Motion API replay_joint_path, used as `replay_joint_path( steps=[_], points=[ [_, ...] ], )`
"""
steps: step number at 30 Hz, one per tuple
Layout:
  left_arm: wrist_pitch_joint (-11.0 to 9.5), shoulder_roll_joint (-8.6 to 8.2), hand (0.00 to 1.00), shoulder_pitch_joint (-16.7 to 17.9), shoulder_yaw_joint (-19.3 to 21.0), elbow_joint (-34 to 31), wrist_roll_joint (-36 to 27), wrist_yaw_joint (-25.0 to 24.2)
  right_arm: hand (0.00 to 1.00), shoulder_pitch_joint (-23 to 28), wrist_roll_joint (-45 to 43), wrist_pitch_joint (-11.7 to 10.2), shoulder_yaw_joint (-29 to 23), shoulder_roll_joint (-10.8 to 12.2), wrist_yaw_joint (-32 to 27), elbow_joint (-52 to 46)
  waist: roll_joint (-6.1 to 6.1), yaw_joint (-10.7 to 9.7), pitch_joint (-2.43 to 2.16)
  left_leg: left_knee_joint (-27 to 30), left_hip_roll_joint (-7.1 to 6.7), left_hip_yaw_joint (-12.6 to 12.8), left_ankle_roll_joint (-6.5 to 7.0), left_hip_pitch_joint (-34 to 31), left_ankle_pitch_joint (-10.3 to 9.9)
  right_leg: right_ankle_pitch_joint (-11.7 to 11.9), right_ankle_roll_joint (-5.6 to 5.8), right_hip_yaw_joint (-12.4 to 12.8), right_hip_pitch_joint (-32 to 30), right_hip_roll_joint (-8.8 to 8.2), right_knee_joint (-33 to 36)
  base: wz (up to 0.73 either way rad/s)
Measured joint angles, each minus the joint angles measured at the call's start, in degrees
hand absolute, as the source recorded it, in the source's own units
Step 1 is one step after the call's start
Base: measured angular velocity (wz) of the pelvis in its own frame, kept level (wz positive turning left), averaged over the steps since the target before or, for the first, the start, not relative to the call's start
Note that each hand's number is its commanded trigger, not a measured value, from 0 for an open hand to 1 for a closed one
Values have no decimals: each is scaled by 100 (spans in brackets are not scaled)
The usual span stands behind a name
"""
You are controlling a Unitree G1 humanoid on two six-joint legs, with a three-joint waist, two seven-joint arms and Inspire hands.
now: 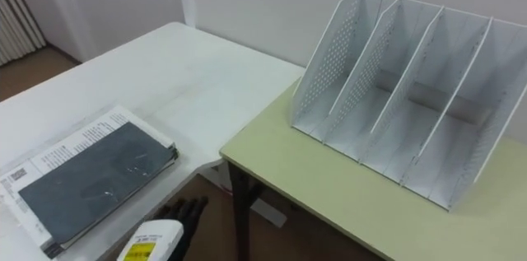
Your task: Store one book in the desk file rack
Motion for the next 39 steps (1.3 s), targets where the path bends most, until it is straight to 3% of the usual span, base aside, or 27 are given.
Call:
replay_joint_path(
  steps=[3,13,23,29,39],
  points=[
    [-90,0,0,-6,8,-343,-7,251,0,53,2,-23,28,1,0,15,-1,4,1,-2,9,4,0,34,0,0,0,-10,39,2,-4,5],
    [-409,89,0,-17,48,-519,-41,756,0,91,-4,-13,93,1,106,207,22,-7,16,-4,42,1,-2,62,1,18,-31,45,29,12,15,-1],
    [-457,167,0,-15,129,-530,-2,1283,0,147,-16,25,71,-3,291,222,35,18,9,-4,41,28,-2,63,1,29,-27,69,20,14,8,0],
    [-455,199,0,-4,374,-514,-5,1524,0,203,-2,46,-20,-7,261,220,54,40,-3,-6,41,-7,-2,73,1,30,-29,65,35,16,-5,0],
    [-461,170,0,13,914,313,-75,1858,0,219,-32,48,-220,-6,33,211,71,33,-9,-12,48,-32,-2,97,1,40,-42,90,54,36,0,0]
  ],
)
